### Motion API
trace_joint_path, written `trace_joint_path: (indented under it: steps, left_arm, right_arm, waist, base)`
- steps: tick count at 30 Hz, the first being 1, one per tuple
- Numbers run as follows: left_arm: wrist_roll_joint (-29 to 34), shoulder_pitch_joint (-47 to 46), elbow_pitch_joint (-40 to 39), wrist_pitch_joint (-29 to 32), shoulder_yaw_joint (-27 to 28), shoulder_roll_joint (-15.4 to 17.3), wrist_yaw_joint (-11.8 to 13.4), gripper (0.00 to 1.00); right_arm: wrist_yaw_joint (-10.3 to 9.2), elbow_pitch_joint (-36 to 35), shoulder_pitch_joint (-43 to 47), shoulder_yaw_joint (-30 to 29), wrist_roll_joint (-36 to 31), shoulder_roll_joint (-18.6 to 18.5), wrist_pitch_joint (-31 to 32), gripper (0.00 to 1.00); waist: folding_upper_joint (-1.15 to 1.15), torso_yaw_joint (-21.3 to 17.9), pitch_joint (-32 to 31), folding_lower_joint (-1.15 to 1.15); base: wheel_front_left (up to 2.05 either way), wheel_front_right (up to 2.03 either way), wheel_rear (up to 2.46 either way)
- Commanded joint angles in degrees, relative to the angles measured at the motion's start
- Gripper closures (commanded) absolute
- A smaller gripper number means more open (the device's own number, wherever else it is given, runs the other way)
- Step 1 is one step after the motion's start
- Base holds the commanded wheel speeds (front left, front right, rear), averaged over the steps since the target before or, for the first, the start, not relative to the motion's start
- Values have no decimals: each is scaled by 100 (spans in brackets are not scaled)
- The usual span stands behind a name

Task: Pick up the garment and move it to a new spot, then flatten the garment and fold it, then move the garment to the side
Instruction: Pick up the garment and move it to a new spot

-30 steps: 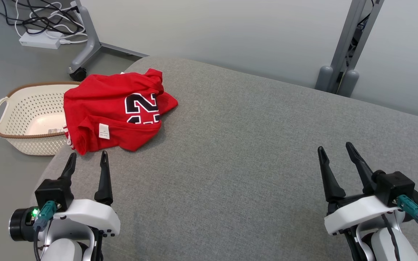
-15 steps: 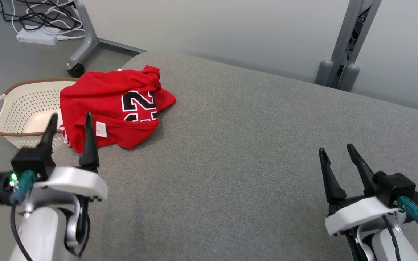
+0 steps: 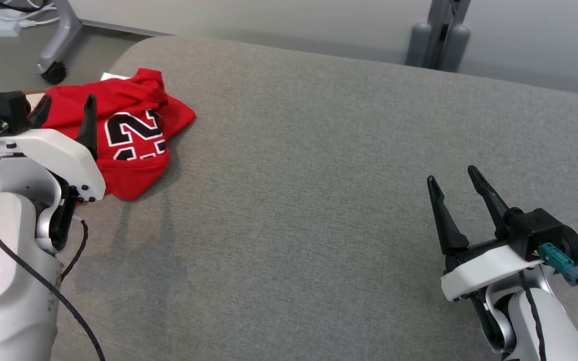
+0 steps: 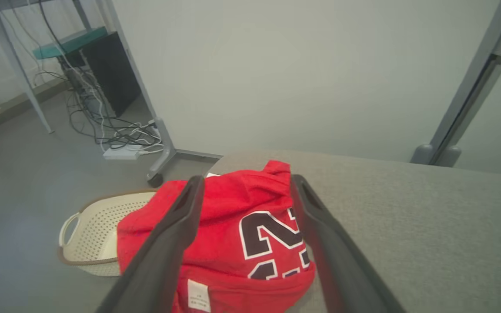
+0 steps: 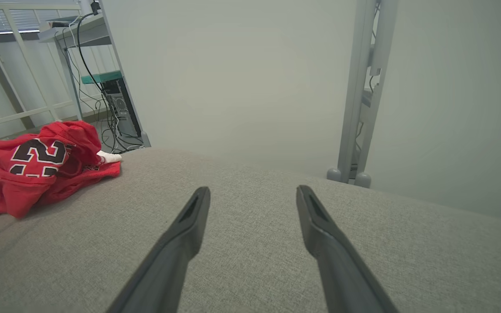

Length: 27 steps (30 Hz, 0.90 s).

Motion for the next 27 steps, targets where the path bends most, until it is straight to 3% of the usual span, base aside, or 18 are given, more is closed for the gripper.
trace_joint_path:
  steps: [1,8,18,19,20,21,27]
  left_arm:
    - [-64,-161,277,59,6,49,-80,0]
    - [-324,-706,1960,182,56,97,-338,0]
    - [-380,-1333,3495,44,71,296,-389,0]
    - [-437,-1389,3613,39,105,299,-392,6]
    - [-448,-1437,3734,43,117,319,-394,79]
    - [-468,-1454,3846,83,113,331,-422,100]
    - [-463,-1757,3972,-654,152,476,-373,100]
  right_arm:
    - [11,-26,-85,12,-44,-60,24,0]
    - [11,-150,-268,140,-110,-135,147,0]
    - [11,-294,-469,231,-100,-196,227,0]
    - [11,-302,-469,239,-101,-203,236,0]
    - [11,-301,-473,244,-101,-202,243,0]
    - [11,-303,-488,250,-100,-202,252,0]
    - [11,-321,-538,132,-131,-214,217,0]
  waist:
    - [0,-272,290,0]
    - [0,-602,733,0]
    - [0,-824,1160,0]
    - [0,-837,1187,0]
    - [0,-848,1210,0]
    - [0,-860,1232,0]
    - [0,-836,1252,0]
  base:
    - [0,0,0]
    - [0,0,0]
    - [0,0,0]
    - [0,0,0]
    - [0,0,0]
    - [0,0,0]
    - [0,0,0]
